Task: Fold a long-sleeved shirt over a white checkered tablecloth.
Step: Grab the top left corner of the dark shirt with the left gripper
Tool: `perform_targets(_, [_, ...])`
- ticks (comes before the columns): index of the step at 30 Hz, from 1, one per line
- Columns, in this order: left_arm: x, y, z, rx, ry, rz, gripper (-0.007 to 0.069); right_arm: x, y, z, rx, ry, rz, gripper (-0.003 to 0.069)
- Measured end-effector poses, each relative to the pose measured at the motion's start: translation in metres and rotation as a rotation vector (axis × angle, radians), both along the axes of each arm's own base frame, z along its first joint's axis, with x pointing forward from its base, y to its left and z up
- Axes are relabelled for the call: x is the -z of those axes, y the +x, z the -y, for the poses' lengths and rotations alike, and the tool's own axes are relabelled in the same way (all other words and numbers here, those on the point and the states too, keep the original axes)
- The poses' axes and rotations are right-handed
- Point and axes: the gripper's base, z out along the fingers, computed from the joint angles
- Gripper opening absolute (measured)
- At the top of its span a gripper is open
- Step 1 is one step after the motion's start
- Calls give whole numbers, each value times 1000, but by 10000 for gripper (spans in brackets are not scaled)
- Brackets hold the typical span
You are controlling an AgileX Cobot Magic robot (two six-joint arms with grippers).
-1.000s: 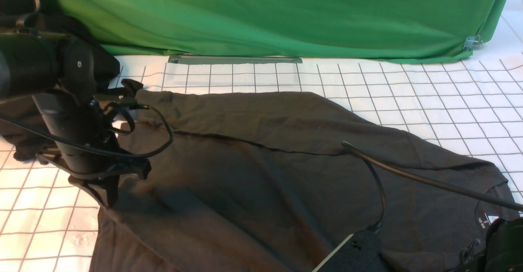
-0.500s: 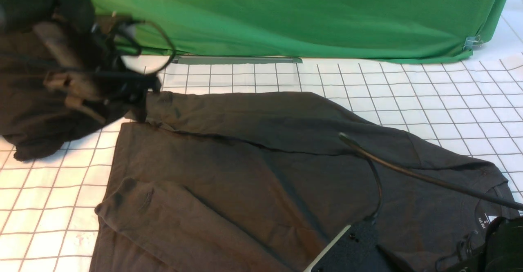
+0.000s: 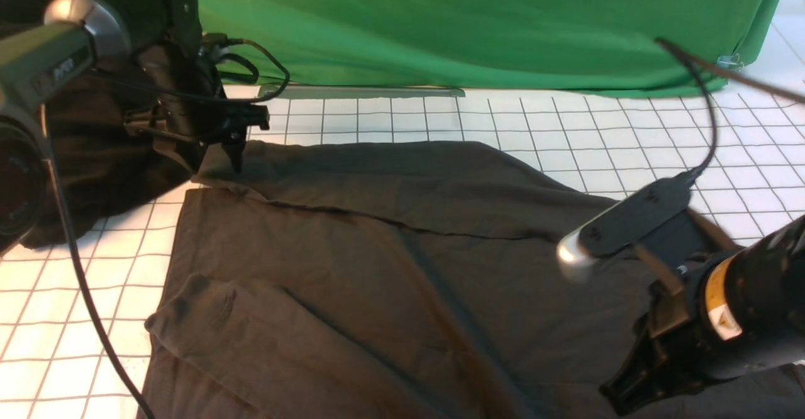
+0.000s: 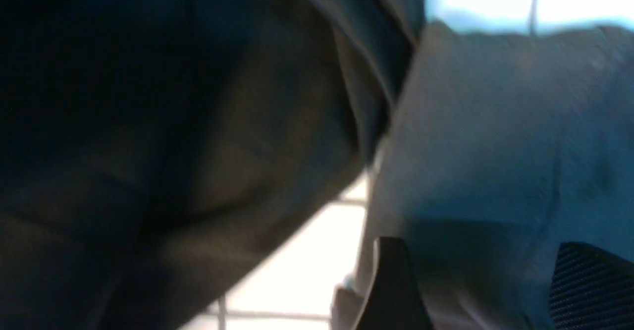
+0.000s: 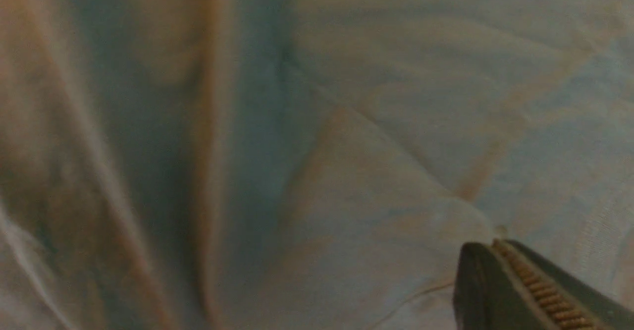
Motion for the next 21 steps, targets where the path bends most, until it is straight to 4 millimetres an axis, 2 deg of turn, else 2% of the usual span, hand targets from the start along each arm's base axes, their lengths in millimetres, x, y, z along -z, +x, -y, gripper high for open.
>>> perform_targets(8, [21, 6, -12, -19, 9, -12, 402, -6, 0, 1, -3, 40, 28, -6])
perform_targets(15, [22, 8, -13, -18, -1, -8, 386, -6, 0, 1, -4, 45, 33, -7])
perform_targets(16, [22, 8, -13, -4, -1, -8, 365, -6, 0, 1, -4, 46, 34, -7])
perform_targets(19, [17, 9, -12, 25, -7, -14, 188, -6, 1, 0, -5, 48, 35, -7])
perform_targets(20, [17, 8, -12, 28, -5, -19, 175, -6, 1, 0, -5, 48, 35, -7])
perform_targets(21, [13, 8, -12, 34, -3, -27, 101, -6, 1, 0, -5, 49, 35, -7])
